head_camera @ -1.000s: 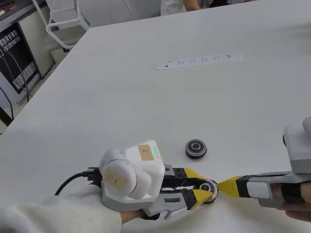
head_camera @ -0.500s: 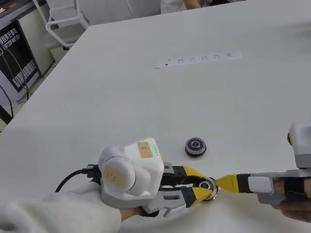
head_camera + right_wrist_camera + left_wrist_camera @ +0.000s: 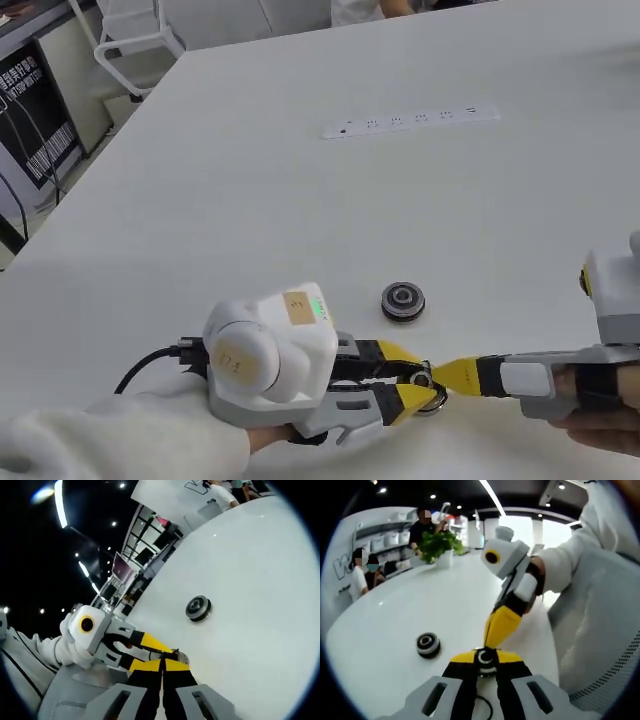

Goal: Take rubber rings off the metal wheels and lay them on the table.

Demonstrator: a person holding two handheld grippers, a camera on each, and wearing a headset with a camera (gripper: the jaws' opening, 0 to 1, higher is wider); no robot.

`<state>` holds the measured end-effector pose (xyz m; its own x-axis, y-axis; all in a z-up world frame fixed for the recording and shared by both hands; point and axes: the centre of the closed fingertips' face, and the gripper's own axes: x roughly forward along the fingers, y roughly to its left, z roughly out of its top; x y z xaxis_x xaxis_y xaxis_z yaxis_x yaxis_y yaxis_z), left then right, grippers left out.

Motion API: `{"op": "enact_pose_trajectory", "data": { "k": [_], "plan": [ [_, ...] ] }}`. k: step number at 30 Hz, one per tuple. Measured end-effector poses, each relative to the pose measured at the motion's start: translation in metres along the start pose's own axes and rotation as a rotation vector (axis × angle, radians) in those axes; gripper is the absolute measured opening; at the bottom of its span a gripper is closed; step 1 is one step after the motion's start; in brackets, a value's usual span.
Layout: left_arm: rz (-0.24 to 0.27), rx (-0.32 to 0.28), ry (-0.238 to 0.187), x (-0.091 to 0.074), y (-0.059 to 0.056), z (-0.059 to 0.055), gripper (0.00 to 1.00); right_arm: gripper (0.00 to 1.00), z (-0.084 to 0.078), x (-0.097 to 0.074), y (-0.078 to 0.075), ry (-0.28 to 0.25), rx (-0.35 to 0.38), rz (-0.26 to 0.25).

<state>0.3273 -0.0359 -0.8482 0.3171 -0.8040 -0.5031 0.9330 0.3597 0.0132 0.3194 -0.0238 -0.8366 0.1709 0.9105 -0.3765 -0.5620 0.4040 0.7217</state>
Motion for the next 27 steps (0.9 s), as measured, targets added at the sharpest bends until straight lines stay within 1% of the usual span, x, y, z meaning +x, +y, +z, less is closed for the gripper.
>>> {"op": "enact_pose_trajectory", "data": {
  "k": [1,3,5,8,10,12,13,14,16,17,18,19,20,21,24,26,27],
  "plan": [
    [0.0,0.0,0.0,0.0,0.0,0.0,0.13,0.0,0.0,0.001,0.0,0.005,-0.009,-0.001],
    [0.0,-0.001,-0.001,0.0,0.0,0.0,0.13,0.0,0.001,-0.001,-0.002,0.0,0.003,0.004],
    [0.0,0.0,-0.001,0.0,0.0,0.0,0.13,0.0,0.002,-0.003,-0.002,-0.015,0.03,0.014],
    [0.0,0.0,-0.004,0.0,0.0,0.0,0.14,0.0,0.003,-0.004,-0.001,-0.022,0.021,0.025],
    [0.0,0.002,-0.003,0.0,0.0,0.0,0.14,0.0,0.003,-0.005,-0.002,-0.029,0.037,0.026],
    [0.005,0.003,0.004,0.001,0.0,0.001,0.14,0.0,0.003,-0.005,-0.006,-0.028,0.035,0.002],
    [0.011,0.007,0.008,0.001,0.0,0.001,0.14,0.0,0.003,-0.006,-0.008,-0.026,0.015,-0.014],
    [0.017,0.006,0.008,0.001,0.0,0.001,0.14,0.0,0.004,-0.006,-0.008,-0.027,0.012,-0.016],
    [0.022,0.047,0.016,0.002,0.0,0.001,0.15,0.0,0.003,-0.008,-0.011,-0.027,0.007,-0.031],
    [0.02,0.047,0.018,0.002,-0.001,0.001,0.15,0.0,0.003,-0.008,-0.012,-0.028,0.01,-0.037],
    [0.017,0.032,0.027,0.002,0.0,0.001,0.15,0.0,0.002,-0.009,-0.013,-0.026,0.013,-0.041],
    [0.015,0.034,0.037,0.001,0.0,0.001,0.14,0.0,0.002,-0.009,-0.013,-0.025,0.012,-0.045],
    [0.015,0.039,0.038,0.0,0.0,0.002,0.15,0.0,0.002,-0.009,-0.013,-0.023,0.009,-0.048],
    [0.011,0.048,0.044,-0.002,0.0,0.003,0.17,0.0,0.002,-0.008,-0.012,-0.02,0.009,-0.047],
    [0.007,0.054,0.041,-0.007,0.001,0.008,0.22,0.0,0.002,-0.008,-0.01,-0.017,0.0,-0.047],
    [-0.013,0.038,0.055,-0.011,0.0,0.008,0.21,0.0,0.002,-0.008,-0.01,-0.015,0.001,-0.046],
    [-0.008,0.046,0.055,-0.012,0.001,0.009,0.2,0.0,0.002,-0.008,-0.009,-0.013,0.0,-0.045]
  ]
}}
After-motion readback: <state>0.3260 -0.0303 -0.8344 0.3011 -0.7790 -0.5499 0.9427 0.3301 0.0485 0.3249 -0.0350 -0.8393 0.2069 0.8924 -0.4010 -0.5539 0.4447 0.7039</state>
